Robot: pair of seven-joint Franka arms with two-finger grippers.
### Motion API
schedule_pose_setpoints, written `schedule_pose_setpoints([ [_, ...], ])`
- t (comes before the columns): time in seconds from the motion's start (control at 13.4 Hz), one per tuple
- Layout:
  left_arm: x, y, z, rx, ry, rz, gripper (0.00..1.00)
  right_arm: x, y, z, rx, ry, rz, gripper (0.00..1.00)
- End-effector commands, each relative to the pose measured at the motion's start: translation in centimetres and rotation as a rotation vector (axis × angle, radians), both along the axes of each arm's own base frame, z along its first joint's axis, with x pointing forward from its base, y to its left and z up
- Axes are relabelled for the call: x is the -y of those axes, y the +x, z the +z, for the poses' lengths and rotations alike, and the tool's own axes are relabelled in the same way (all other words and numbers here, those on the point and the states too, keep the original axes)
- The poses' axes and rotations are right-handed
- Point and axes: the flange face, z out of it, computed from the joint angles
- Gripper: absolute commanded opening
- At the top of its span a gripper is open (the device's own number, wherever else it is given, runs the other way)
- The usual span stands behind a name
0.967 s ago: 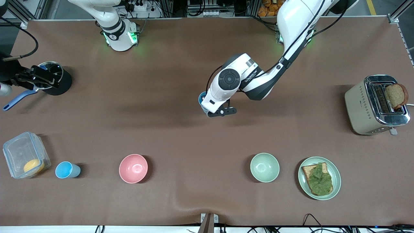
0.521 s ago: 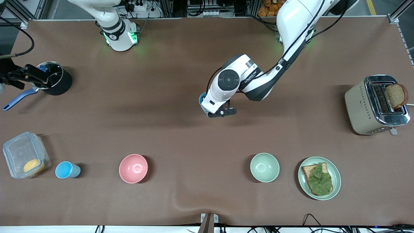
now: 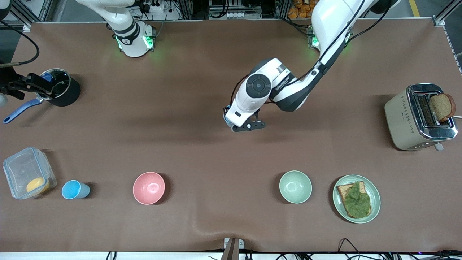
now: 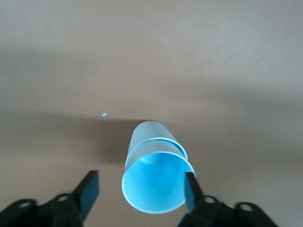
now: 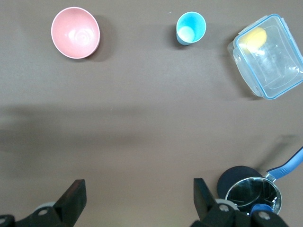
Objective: Stack blue cups with both arms
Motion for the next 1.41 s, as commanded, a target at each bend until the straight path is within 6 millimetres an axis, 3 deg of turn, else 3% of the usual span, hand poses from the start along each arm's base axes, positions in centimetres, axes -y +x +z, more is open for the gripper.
schedule_pose_setpoints([
  [0.0,-4.9,1.6,9.0,0.107,0.075,0.040,1.00,-0.2,0.1,0.0,-0.002,0.006,0.005,1.00],
  [0.15,-10.7,3.7,14.4,0.150,0.105,0.115,1.00,-0.4,0.1,0.1,-0.002,0.007,0.010,1.00],
  [0.3,-17.3,6.4,18.0,0.179,0.128,0.094,1.00,-0.5,0.0,0.4,0.003,0.021,0.011,1.00],
  [0.45,-23.7,8.8,20.3,0.177,0.140,0.086,1.00,-0.4,0.1,0.3,0.002,0.023,0.011,1.00],
  [0.67,-30.6,10.9,22.2,0.152,0.163,0.181,1.00,-0.3,0.1,0.1,-0.003,0.023,0.010,1.00],
  [0.89,-35.4,12.0,22.3,0.159,0.158,0.111,1.00,-0.4,0.1,0.0,-0.004,0.029,0.011,1.00],
  [1.34,-36.4,12.2,22.8,0.177,0.210,0.003,1.00,-0.3,0.1,-0.2,-0.007,0.036,0.009,1.00],
])
